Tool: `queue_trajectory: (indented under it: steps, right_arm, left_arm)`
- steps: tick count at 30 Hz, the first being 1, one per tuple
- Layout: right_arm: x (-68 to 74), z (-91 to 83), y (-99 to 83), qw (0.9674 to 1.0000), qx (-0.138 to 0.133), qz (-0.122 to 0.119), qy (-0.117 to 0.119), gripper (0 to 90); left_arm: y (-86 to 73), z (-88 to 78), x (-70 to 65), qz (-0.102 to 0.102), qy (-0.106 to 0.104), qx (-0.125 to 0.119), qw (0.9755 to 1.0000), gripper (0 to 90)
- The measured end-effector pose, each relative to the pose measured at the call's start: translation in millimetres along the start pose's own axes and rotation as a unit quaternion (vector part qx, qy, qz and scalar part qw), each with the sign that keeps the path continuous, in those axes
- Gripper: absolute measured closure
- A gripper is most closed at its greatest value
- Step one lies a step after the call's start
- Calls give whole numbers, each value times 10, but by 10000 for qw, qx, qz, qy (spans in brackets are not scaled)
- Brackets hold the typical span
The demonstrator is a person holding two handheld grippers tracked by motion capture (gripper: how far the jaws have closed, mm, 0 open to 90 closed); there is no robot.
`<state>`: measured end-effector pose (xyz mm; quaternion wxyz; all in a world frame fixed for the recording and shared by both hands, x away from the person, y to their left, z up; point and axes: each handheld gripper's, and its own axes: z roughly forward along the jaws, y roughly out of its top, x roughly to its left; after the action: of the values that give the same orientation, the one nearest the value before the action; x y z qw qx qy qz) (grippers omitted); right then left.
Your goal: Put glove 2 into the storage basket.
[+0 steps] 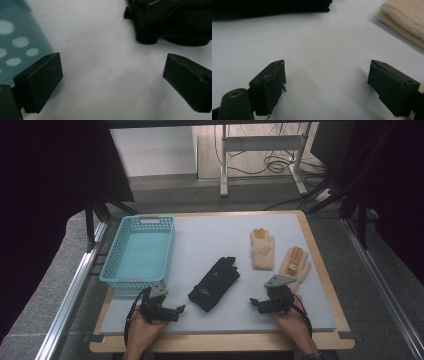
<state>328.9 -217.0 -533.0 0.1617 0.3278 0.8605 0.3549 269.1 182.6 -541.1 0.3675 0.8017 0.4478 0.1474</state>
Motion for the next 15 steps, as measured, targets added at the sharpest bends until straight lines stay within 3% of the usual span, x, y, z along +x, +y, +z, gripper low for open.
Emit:
queue_trajectory:
  steps: [8,15]
  right_arm:
    - [1,0,-1,10000,-6,7,-4,144]
    - [1,-1,-1,10000,-7,0,-4,144]
  left_arm:
    - [194,-23,-187,185,-202,1,9996,25]
    - [534,98,-420,527,-374,106,9979,23]
